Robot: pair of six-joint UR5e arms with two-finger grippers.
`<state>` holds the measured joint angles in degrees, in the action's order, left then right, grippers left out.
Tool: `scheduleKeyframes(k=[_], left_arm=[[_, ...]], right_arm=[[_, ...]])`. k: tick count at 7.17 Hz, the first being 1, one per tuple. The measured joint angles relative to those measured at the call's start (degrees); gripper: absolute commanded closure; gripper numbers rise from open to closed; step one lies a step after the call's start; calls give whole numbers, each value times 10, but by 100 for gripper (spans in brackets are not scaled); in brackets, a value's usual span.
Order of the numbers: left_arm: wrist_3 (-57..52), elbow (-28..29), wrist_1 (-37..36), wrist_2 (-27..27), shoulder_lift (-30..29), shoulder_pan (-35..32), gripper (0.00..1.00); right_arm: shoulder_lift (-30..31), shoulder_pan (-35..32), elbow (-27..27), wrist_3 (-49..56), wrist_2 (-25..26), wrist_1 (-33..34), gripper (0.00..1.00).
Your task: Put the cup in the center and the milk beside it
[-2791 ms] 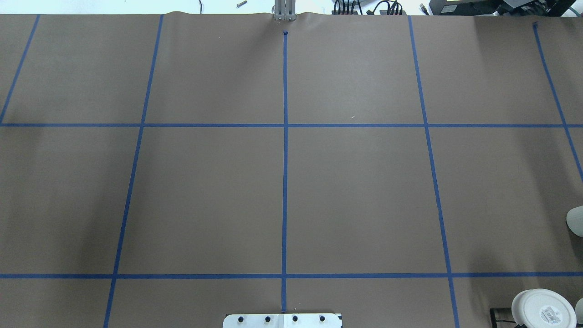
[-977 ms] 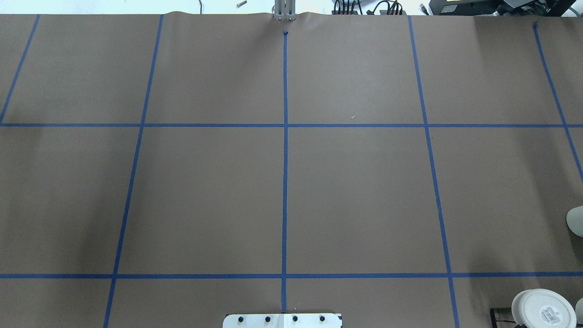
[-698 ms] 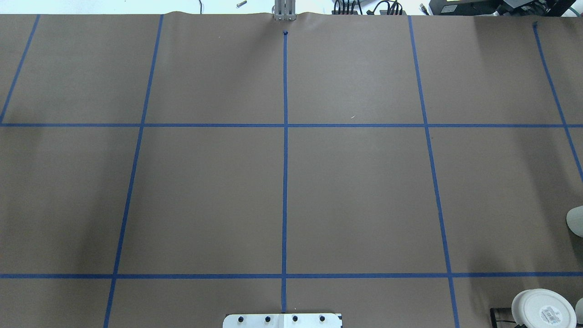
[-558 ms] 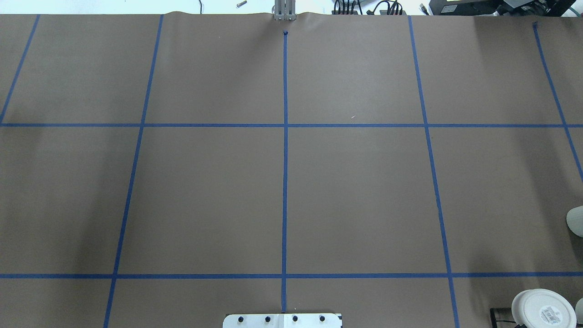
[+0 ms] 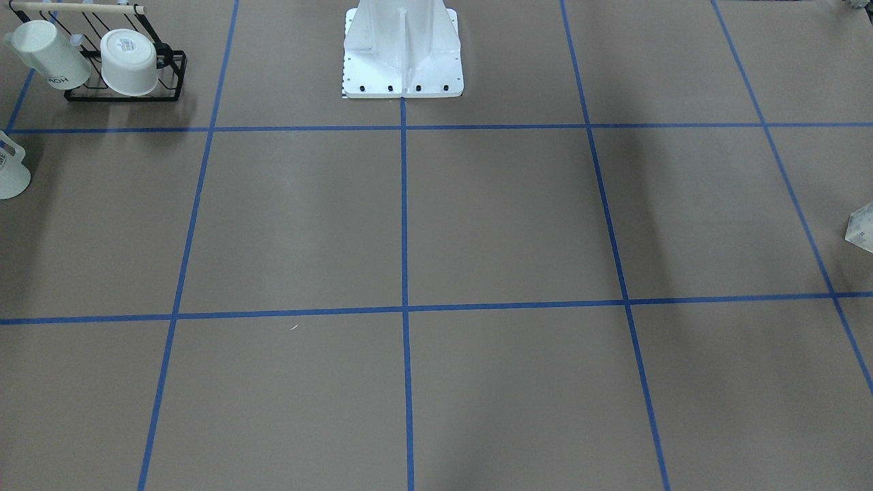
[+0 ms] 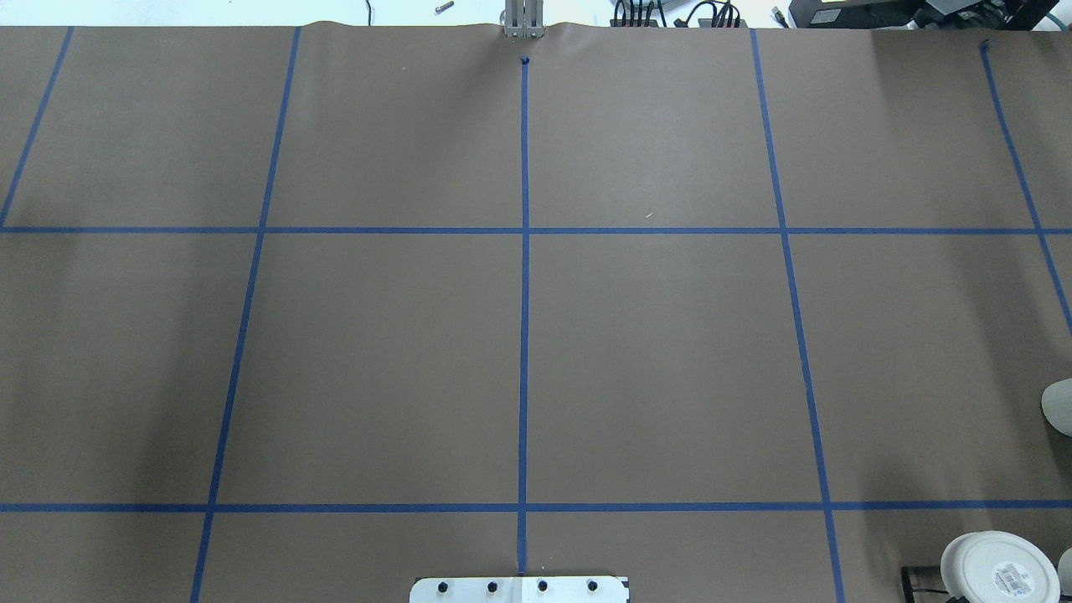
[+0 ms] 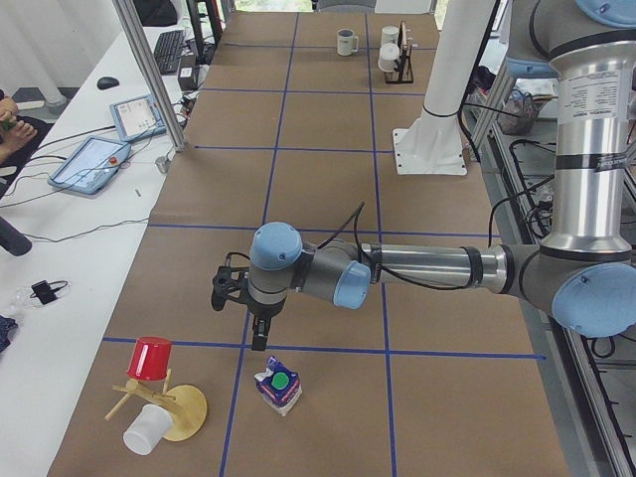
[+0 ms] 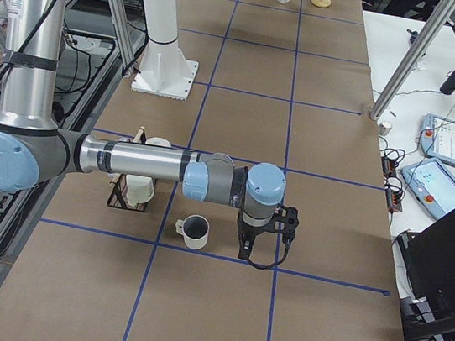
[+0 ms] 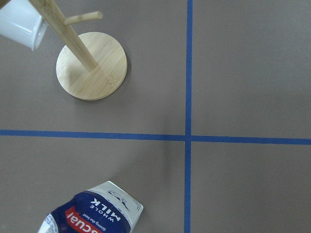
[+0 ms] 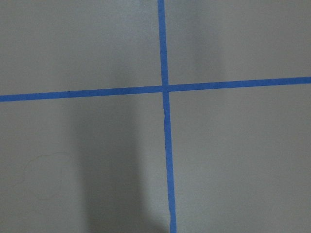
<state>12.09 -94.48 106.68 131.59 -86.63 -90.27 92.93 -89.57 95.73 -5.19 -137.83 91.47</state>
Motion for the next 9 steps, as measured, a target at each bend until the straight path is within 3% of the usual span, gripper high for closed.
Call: scheduleKeyframes(k=[5, 8, 9], left_arm=[[1, 1, 2, 1, -3, 3, 2], [0, 13, 56, 2, 22, 4, 1], [0, 21, 74, 3, 27, 4, 1]], right_arm=[[30, 1, 17, 4, -69, -9, 0], [127, 26, 21, 3, -65, -164, 0], [142, 33, 17, -1, -67, -189, 0]])
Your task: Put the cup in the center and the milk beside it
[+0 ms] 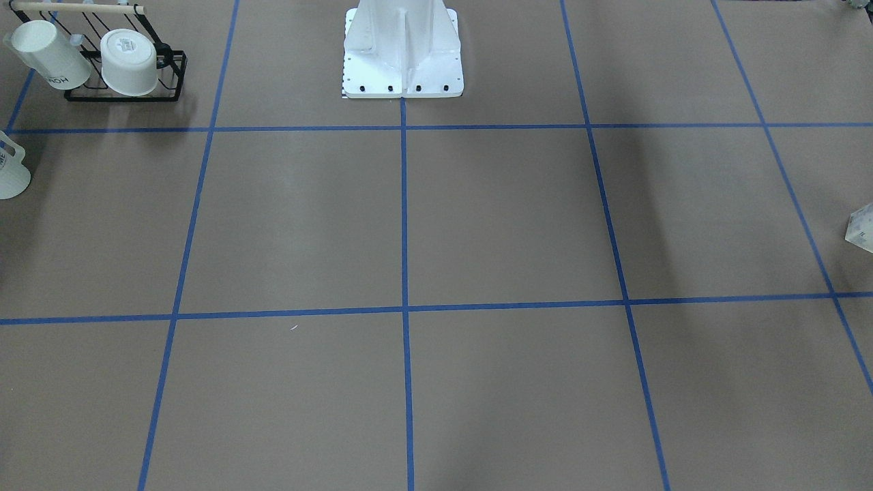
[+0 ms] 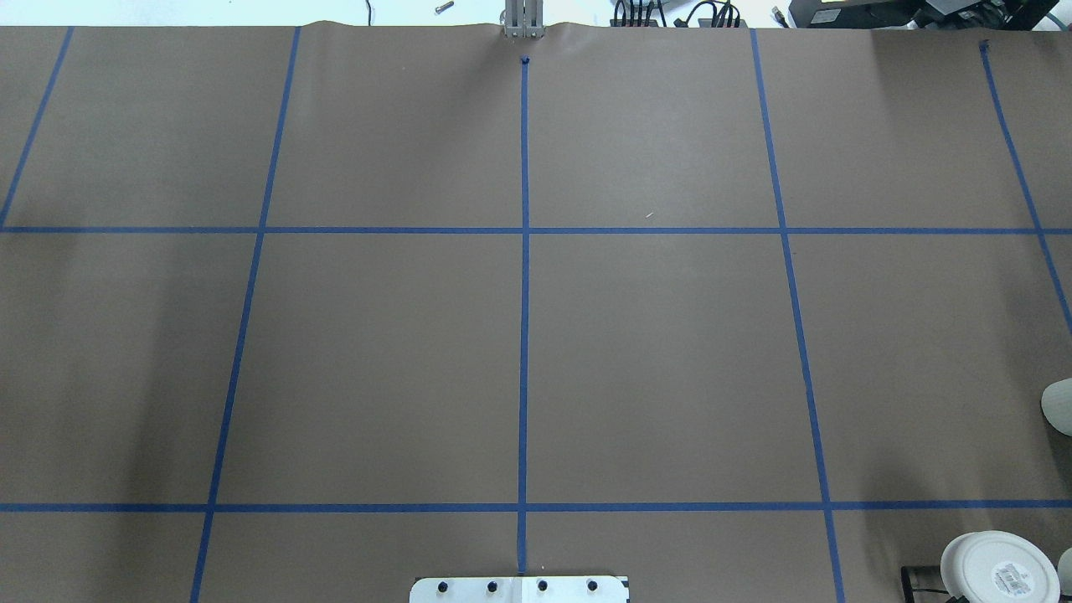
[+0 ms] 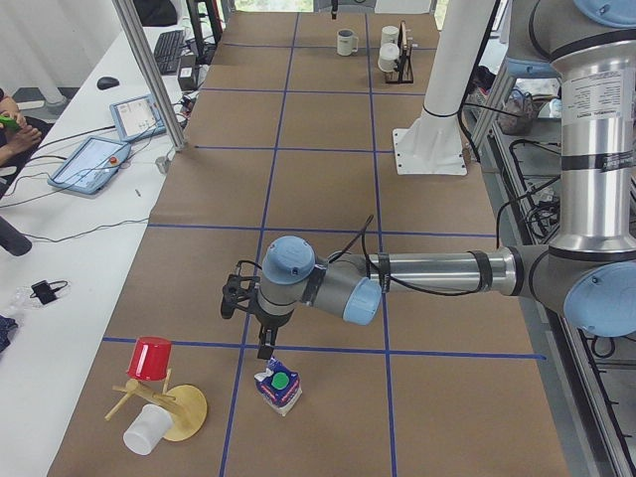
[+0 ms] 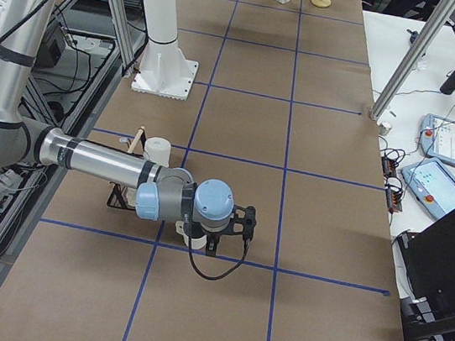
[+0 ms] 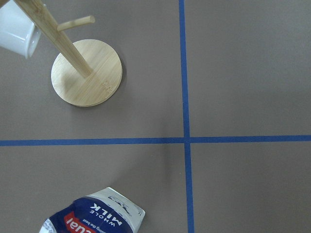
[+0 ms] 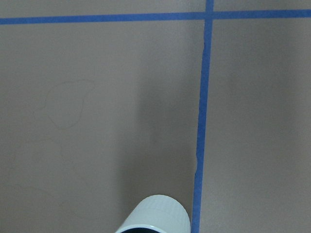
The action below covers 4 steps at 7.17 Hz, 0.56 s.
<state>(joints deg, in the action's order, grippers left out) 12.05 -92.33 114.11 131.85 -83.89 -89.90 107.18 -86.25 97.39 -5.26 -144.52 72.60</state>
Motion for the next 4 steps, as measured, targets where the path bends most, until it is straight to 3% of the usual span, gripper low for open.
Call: scheduleKeyframes(k=[4], left_arm=[[4, 8, 13, 2, 3, 0, 1]], right_arm=[[5, 55, -31, -6, -2, -17, 0]])
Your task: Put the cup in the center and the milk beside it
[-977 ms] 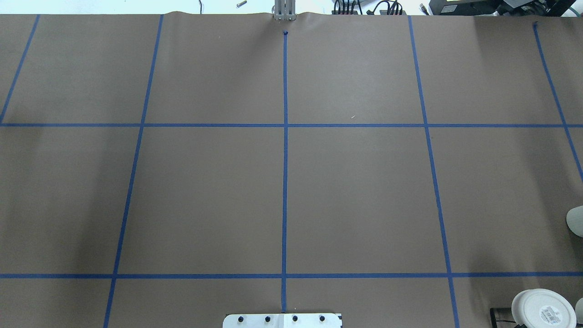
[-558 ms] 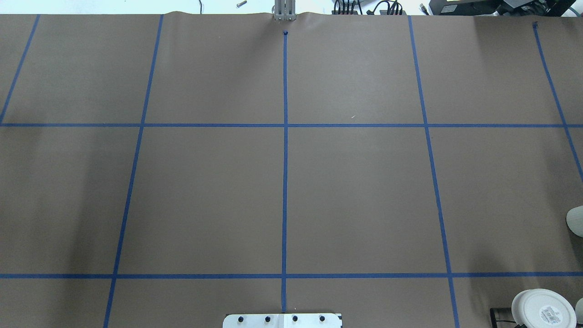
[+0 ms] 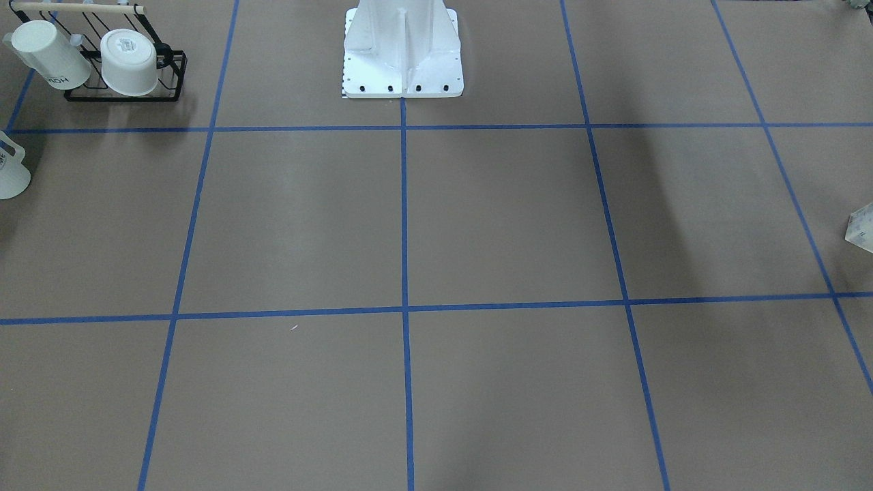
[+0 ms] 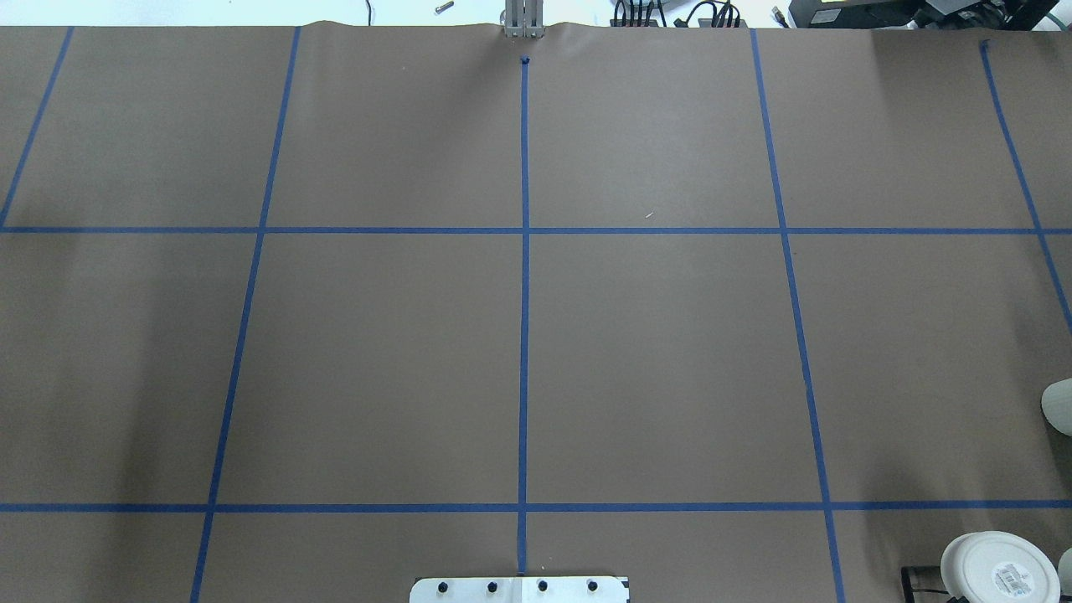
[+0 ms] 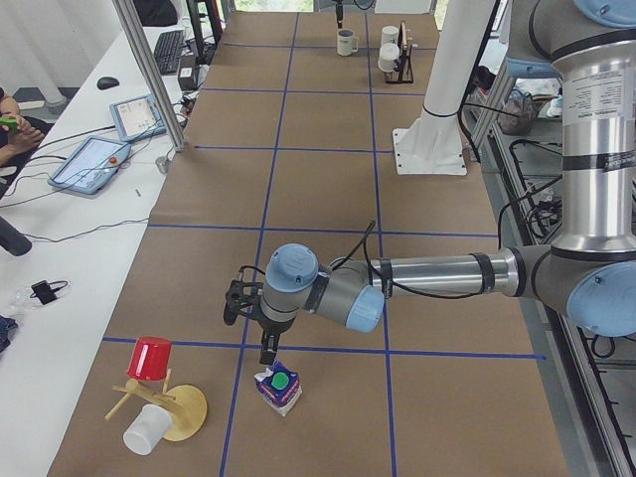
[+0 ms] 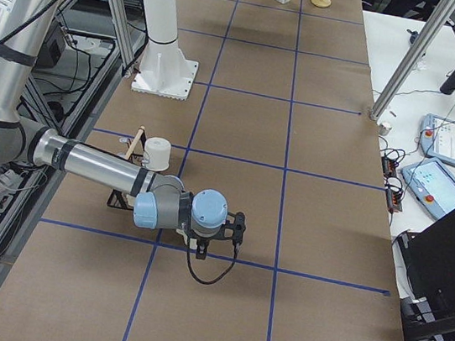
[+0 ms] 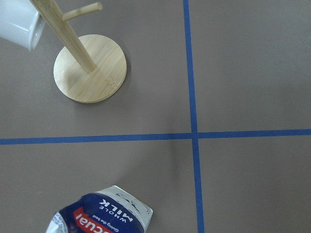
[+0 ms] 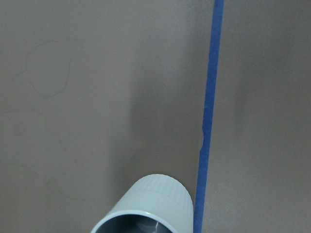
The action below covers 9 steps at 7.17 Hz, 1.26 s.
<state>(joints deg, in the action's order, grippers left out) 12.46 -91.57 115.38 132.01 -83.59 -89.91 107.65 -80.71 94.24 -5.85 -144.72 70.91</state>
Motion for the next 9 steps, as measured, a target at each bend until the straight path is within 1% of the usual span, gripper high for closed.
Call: scheduleKeyframes(k=[4, 5, 6, 7, 9], left_arm=[[1, -4, 0, 0, -2, 0, 1], [2, -4, 0, 1, -2, 0, 1], [2, -4, 0, 1, -3, 0, 1], [2, -4, 0, 1, -4, 0, 1], [2, -2, 0, 2, -4, 0, 1]], right_arm=[[-1, 24, -21, 5, 1, -1, 1], [-1, 25, -26, 6, 3, -1, 10], [-1, 27, -29, 7, 4, -2, 65], [-1, 29, -31, 8, 3, -2, 100], [-2, 31, -36, 9, -1, -2, 100]])
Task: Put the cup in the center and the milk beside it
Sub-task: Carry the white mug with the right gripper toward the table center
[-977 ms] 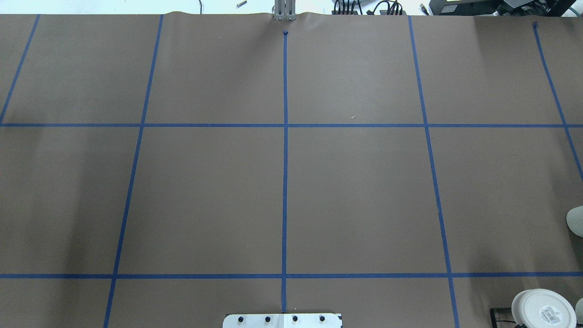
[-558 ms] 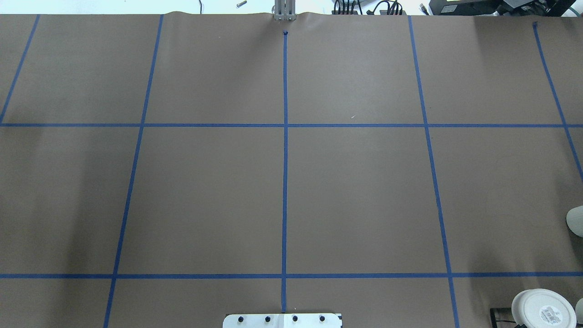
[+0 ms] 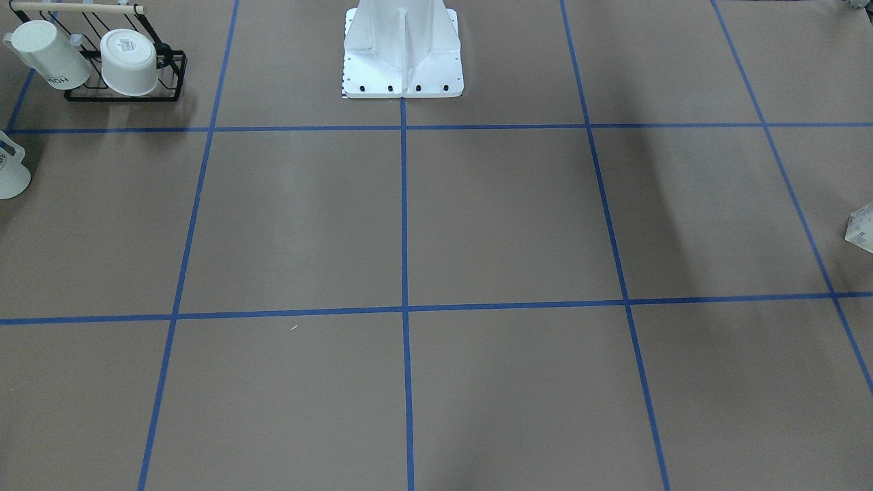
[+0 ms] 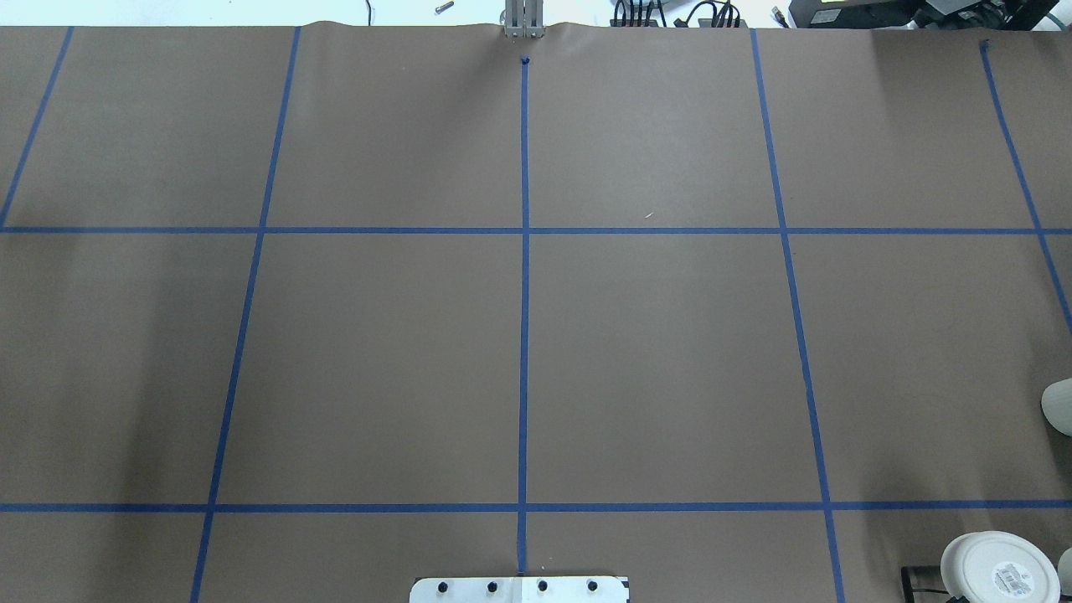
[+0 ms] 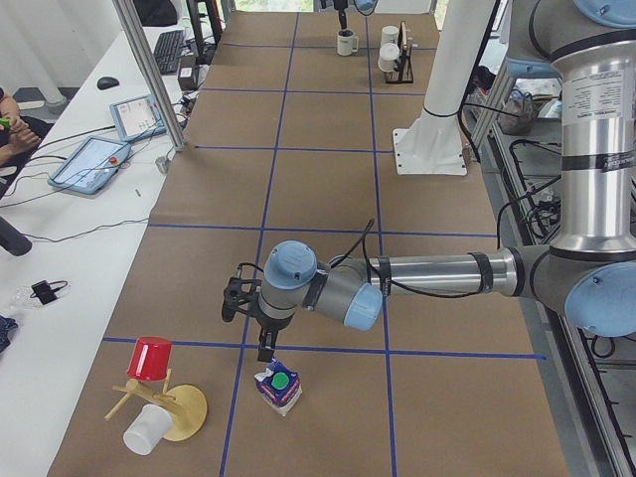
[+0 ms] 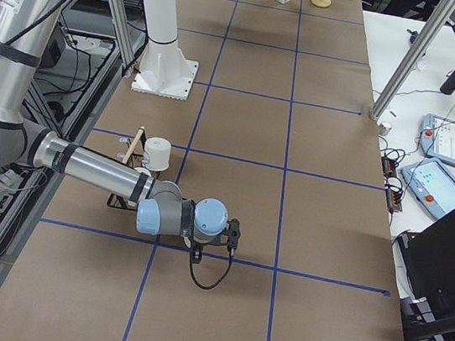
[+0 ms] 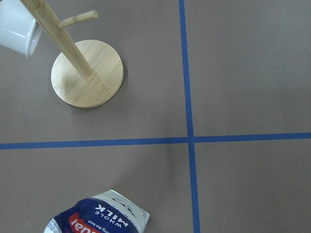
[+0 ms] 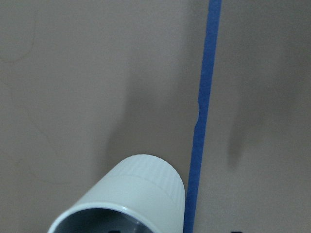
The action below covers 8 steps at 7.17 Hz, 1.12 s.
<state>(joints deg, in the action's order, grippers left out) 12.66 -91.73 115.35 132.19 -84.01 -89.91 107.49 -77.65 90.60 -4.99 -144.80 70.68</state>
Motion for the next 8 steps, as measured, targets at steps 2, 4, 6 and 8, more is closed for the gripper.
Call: scheduleKeyframes(k=[2, 4, 6, 8], left_arm=[[0, 5, 0, 18, 0, 0, 1], [2, 7, 0, 30, 2, 0, 1], [3, 8, -1, 39, 3, 0, 1], [3, 7, -1, 41, 3, 0, 1]], right_arm=[[0, 0, 0, -2, -11, -2, 100], [-8, -1, 4, -7, -31, -2, 100], [-54, -9, 4, -34, -63, 2, 100], [-146, -16, 0, -121, -57, 18, 100]])
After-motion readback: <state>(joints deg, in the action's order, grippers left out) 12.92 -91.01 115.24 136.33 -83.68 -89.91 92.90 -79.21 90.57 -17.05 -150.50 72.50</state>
